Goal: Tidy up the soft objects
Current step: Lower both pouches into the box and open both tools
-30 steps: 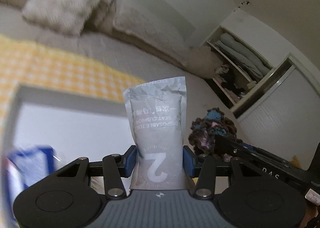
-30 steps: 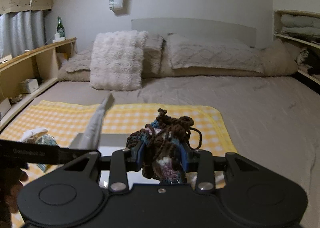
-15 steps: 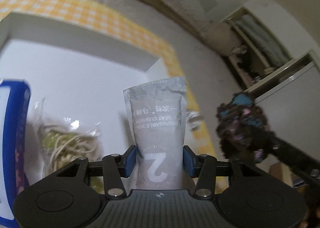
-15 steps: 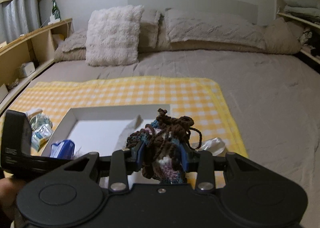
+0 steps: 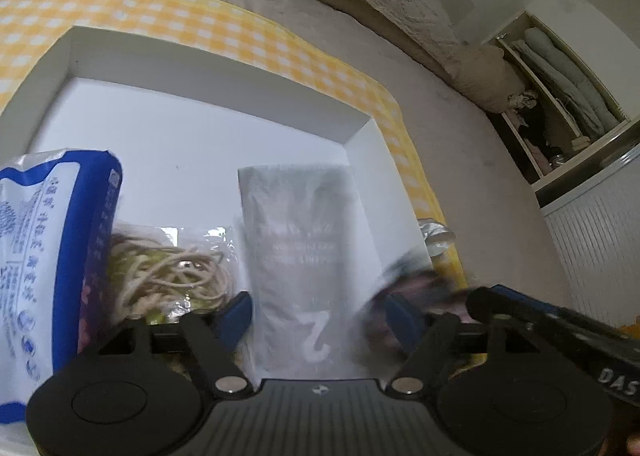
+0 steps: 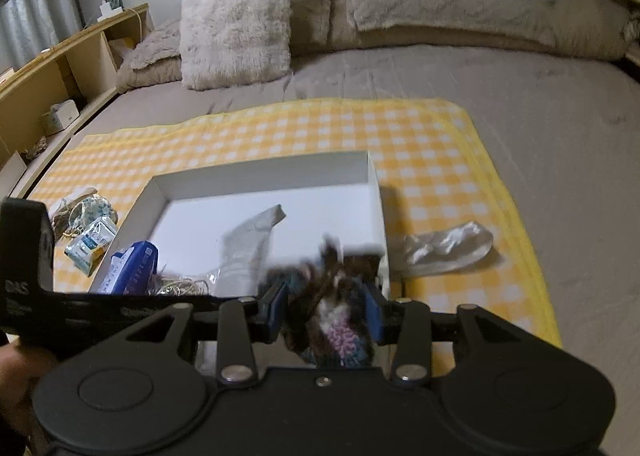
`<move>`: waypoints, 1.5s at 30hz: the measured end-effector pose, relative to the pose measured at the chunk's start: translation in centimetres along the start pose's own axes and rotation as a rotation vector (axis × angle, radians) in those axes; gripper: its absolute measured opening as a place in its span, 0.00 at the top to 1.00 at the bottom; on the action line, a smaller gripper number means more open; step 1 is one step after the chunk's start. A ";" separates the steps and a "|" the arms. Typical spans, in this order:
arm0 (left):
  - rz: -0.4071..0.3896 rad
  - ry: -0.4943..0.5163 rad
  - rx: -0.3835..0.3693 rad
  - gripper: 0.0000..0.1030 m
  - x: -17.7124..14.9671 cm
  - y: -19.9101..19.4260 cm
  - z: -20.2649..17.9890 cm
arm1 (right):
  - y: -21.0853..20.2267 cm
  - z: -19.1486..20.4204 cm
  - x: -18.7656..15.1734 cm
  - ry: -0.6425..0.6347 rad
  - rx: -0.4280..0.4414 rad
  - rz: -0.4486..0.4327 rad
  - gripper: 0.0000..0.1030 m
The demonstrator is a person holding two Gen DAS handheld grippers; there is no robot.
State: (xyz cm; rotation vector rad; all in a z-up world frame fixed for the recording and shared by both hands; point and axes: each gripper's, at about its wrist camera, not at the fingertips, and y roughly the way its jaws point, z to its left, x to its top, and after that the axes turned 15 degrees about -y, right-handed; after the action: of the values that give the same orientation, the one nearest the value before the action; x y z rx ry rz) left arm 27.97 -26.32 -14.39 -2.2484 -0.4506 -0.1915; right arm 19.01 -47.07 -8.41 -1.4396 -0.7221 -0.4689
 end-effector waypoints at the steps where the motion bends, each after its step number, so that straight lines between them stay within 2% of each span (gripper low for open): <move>1: 0.003 -0.003 0.000 0.23 0.1 -0.2 -0.1 | 0.0 -0.1 0.0 0.000 -0.001 0.003 0.58; 4: 0.013 -0.012 -0.005 0.23 0.2 -0.7 -0.4 | -0.2 -0.1 0.0 0.003 -0.005 0.006 0.58; 15: 0.000 0.075 0.041 0.23 -0.6 -3.3 -1.3 | -0.6 0.2 -0.2 -0.031 -0.005 0.040 0.59; 26: -0.057 0.156 0.065 0.22 -1.0 -7.4 -2.4 | -3.7 0.4 -0.1 -0.024 -0.031 -0.061 0.59; 33: -0.124 0.229 0.080 0.21 -1.6 -10.6 -3.1 | -5.7 1.1 -0.1 -0.020 -0.039 -0.126 0.59; 40: -0.187 0.272 0.103 0.13 -2.1 -13.2 -3.2 | -7.4 2.2 -0.4 -0.017 -0.053 -0.166 0.57; 45: -0.243 0.316 0.133 0.03 -2.6 -15.0 -3.2 | -8.7 2.8 -0.7 -0.007 -0.078 -0.196 0.49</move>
State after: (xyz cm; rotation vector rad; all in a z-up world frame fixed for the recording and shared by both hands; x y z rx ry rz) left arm 19.85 -20.36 -2.48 -1.9842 -0.5463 -0.6149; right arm 12.08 -45.30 -2.69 -1.4503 -0.8632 -0.6492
